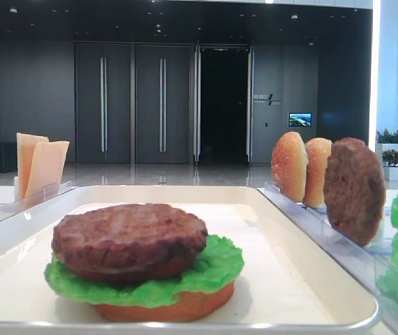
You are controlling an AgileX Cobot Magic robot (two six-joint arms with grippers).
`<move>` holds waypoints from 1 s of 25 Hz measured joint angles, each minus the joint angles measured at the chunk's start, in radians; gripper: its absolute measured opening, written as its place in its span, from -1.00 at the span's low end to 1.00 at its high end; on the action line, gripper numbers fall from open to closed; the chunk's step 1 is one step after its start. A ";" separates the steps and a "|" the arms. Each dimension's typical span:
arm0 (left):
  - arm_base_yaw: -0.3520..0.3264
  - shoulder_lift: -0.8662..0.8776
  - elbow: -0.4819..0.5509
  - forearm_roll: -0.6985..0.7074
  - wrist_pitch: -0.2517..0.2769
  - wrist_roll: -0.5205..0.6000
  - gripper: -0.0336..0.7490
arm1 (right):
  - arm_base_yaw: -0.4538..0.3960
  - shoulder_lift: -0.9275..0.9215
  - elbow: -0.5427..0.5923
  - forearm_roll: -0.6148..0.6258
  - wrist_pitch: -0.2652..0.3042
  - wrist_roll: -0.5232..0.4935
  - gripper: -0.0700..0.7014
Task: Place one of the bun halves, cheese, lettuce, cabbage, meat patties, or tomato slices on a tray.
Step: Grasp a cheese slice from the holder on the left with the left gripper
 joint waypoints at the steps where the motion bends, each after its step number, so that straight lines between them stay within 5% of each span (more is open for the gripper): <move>1: 0.000 0.000 0.000 0.000 0.000 0.000 0.85 | 0.000 0.000 0.000 0.000 0.000 0.000 0.53; 20: 0.000 0.000 0.000 0.018 0.000 0.000 0.69 | 0.000 0.000 0.000 0.000 0.000 0.000 0.50; 25: 0.000 0.133 -0.024 0.026 0.034 -0.059 0.68 | 0.000 0.000 0.000 0.000 0.000 0.000 0.50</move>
